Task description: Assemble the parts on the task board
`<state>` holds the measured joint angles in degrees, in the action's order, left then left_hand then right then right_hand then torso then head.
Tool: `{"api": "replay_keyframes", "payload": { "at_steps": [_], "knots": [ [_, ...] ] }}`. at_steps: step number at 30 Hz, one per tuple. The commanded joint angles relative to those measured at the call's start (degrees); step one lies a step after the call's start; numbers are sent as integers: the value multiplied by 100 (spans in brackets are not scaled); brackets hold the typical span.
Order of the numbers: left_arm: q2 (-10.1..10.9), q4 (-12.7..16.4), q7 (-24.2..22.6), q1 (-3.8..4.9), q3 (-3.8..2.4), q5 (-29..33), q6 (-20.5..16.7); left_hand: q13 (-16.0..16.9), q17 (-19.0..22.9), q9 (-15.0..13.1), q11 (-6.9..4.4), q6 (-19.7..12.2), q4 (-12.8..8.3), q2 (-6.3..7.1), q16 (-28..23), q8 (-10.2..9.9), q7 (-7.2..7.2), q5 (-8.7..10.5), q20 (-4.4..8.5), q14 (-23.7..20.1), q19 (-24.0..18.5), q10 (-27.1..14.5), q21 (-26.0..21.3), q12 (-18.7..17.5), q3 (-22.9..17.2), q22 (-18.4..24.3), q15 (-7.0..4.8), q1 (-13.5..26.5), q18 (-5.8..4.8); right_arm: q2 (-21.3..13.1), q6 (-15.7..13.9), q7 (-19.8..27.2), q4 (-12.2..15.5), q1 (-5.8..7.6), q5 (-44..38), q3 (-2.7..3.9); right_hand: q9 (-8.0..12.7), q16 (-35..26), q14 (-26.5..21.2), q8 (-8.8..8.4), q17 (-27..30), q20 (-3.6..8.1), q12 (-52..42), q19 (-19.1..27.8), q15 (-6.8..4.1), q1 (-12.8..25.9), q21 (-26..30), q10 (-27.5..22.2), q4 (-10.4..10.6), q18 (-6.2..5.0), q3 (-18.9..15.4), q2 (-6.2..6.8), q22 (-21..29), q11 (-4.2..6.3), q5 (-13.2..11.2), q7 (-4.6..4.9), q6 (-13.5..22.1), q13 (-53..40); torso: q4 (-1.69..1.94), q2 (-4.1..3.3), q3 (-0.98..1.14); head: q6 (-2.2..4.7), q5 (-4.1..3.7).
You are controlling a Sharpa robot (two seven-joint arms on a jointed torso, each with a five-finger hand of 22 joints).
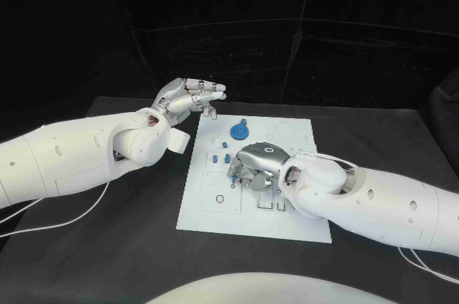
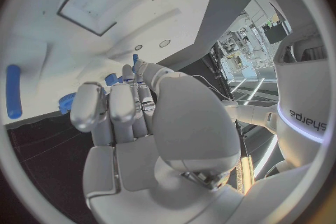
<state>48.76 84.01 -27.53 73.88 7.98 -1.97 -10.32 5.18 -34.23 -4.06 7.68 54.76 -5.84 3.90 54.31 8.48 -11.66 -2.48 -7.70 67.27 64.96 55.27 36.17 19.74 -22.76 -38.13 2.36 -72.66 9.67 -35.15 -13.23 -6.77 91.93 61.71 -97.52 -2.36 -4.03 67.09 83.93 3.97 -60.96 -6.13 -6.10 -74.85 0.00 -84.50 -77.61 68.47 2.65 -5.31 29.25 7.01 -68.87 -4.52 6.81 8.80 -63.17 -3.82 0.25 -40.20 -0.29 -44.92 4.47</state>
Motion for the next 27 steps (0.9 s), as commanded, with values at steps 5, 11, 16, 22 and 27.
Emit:
{"api": "replay_keyframes", "payload": {
  "at_steps": [5, 11, 16, 22, 27],
  "knots": [
    [-5, -38, 23, 6, -4, 26, 13, 4, 14, 4, -5, -27, 1, -40, 7, 41, -14, -29, -36, -38, 9, -49, -47, 35, 66, 15, 16, 16, 76, 29, 207, -12, 22, -7, -166, 1, 6, 41, 161, -18, -4, 2, 33, -41, -1, 73, -27, -8, -4, 42, 35, 2, -5, -36, 32, 12, 11, -3, -2, 3, -2, -16, 2],
    [-3, -48, 34, 6, -4, 26, 21, 4, 14, 4, -5, -27, 1, -40, 7, 41, -14, -29, -36, -38, 9, -49, -47, 35, 66, 15, 16, 16, 76, 65, 286, -46, -37, -21, -227, -2, 6, 41, 160, -18, -1, 1, 33, -42, -1, 79, -28, -8, -7, 42, 34, 5, -8, -36, 35, 12, 11, -3, 2, 0, -3, -27, 6],
    [-2, -53, 41, 6, -4, 26, 27, 4, 14, 4, -5, -27, 1, -40, 7, 41, -14, -29, -36, -38, 9, -49, -47, 35, 66, 15, 16, 16, 76, 86, 309, -59, -58, -44, -281, -6, 6, 41, 160, -18, -1, 1, 33, -42, -1, 79, -28, -8, -7, 42, 34, 5, -8, -36, 35, 12, 11, -3, 2, 0, -2, -37, 11],
    [0, -58, 47, 6, -4, 26, 29, 4, 14, 4, -5, -27, 1, -40, 7, 41, -14, -29, -36, -38, 9, -49, -47, 35, 66, 15, 16, 16, 76, 106, 351, -84, -68, -59, -347, -8, 6, 41, 160, -18, -1, 1, 33, -42, -1, 79, -28, -8, -7, 42, 34, 5, -8, -36, 35, 12, 11, -3, -2, 3, -3, -51, 17],
    [1, -64, 50, 6, -4, 26, 31, 4, 14, 4, -5, -27, 1, -40, 7, 41, -14, -29, -36, -38, 9, -49, -47, 35, 66, 15, 16, 16, 76, 112, 379, -92, -59, -64, -394, -9, 6, 41, 160, -18, -1, 1, 33, -42, -1, 79, -28, -8, -7, 42, 34, 5, -8, -36, 35, 12, 11, -3, -1, 2, -2, -52, 16]
  ]
}}
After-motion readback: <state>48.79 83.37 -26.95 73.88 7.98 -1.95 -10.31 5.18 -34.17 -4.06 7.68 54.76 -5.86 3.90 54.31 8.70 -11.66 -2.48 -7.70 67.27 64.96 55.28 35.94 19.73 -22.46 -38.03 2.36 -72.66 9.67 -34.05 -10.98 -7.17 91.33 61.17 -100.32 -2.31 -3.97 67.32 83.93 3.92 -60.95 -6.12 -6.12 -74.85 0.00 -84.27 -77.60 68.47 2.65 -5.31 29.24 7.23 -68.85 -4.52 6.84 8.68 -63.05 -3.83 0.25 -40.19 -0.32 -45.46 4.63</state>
